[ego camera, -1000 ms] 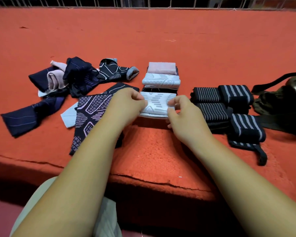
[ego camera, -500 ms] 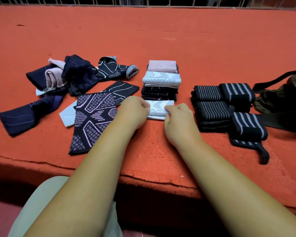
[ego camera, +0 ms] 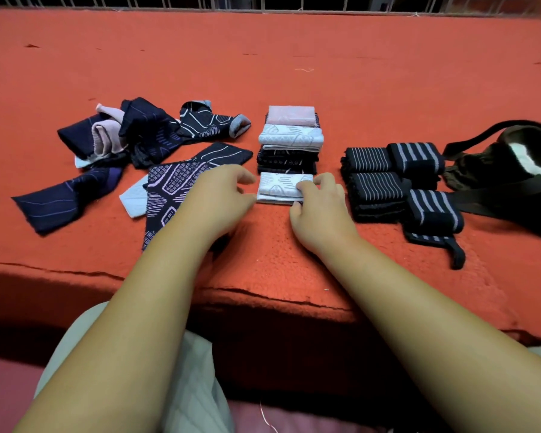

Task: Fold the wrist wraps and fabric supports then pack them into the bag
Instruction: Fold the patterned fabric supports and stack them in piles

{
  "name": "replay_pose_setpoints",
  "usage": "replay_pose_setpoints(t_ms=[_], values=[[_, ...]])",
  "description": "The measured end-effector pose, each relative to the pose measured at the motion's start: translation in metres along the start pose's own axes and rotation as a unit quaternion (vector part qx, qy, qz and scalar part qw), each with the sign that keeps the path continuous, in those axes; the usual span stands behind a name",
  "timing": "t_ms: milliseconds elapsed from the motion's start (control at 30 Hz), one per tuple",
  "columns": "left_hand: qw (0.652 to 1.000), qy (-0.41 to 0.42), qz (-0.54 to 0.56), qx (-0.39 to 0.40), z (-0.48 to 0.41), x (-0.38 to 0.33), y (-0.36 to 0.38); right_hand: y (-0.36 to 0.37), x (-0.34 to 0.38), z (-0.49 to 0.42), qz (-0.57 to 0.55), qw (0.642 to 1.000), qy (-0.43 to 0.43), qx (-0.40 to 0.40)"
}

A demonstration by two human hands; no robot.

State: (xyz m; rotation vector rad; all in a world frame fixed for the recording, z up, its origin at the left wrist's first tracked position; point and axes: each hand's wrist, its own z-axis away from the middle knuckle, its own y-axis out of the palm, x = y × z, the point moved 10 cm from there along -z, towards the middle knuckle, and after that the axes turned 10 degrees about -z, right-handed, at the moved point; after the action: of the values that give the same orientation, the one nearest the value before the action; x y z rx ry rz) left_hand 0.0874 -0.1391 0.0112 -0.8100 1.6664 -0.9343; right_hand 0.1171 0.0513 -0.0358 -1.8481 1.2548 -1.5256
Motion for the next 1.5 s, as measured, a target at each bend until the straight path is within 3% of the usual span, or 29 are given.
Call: replay_pose_setpoints(t_ms=[67,200,300,367,500,567,700,833,967,1100,1200,1267,1300,1400,1500], values=[[0.999,0.006,-0.036,0.025,0.008,0.013,-0.005,-0.007,0.007,0.004,0.013,1.0,-0.007,-0.021],[0.98,0.017,-0.136,0.147,0.024,0.044,0.009,-0.008,0.024,0.01,-0.022,0.999,-0.017,-0.027],[0.967,0.047,-0.141,0.205,0.035,0.058,0.015,0.002,0.039,0.014,-0.062,0.997,-0.04,-0.01],[0.972,0.058,-0.124,0.193,0.034,0.064,0.013,0.01,0.047,0.018,-0.087,0.995,-0.056,0.009],[0.99,0.061,-0.097,0.082,0.024,0.059,-0.005,0.026,0.06,0.024,-0.128,0.987,-0.088,0.047],[0.994,0.06,-0.064,0.063,0.024,0.054,-0.013,0.032,0.065,0.026,-0.145,0.981,-0.11,0.067],[0.993,0.059,0.067,0.081,0.028,0.035,-0.019,0.033,0.074,0.028,-0.195,0.96,-0.165,0.114],[0.987,0.079,0.106,0.091,0.03,0.012,-0.028,0.008,0.075,0.029,-0.23,0.945,-0.219,0.072],[0.97,0.067,0.2,0.125,0.027,0.011,-0.029,-0.028,0.064,0.036,-0.234,0.951,-0.203,0.027],[0.911,0.03,0.38,0.156,0.031,-0.004,-0.029,-0.059,0.049,0.04,-0.347,0.93,-0.114,0.026],[0.821,-0.001,0.541,0.181,0.027,-0.012,-0.022,-0.086,0.043,0.038,-0.42,0.905,-0.066,-0.009],[0.766,0.028,0.605,0.217,0.023,-0.023,-0.016,-0.102,0.035,0.032,-0.448,0.893,-0.038,-0.038],[0.771,0.032,0.598,0.215,0.021,-0.024,-0.013,-0.108,0.03,0.029,-0.46,0.886,-0.024,-0.049],[0.847,0.036,0.513,0.136,0.012,-0.024,-0.011,-0.118,0.013,0.022,-0.506,0.859,0.029,-0.069],[0.857,0.036,0.505,0.097,0.008,-0.034,-0.006,-0.123,0.0,0.02,-0.53,0.843,0.055,-0.064]])
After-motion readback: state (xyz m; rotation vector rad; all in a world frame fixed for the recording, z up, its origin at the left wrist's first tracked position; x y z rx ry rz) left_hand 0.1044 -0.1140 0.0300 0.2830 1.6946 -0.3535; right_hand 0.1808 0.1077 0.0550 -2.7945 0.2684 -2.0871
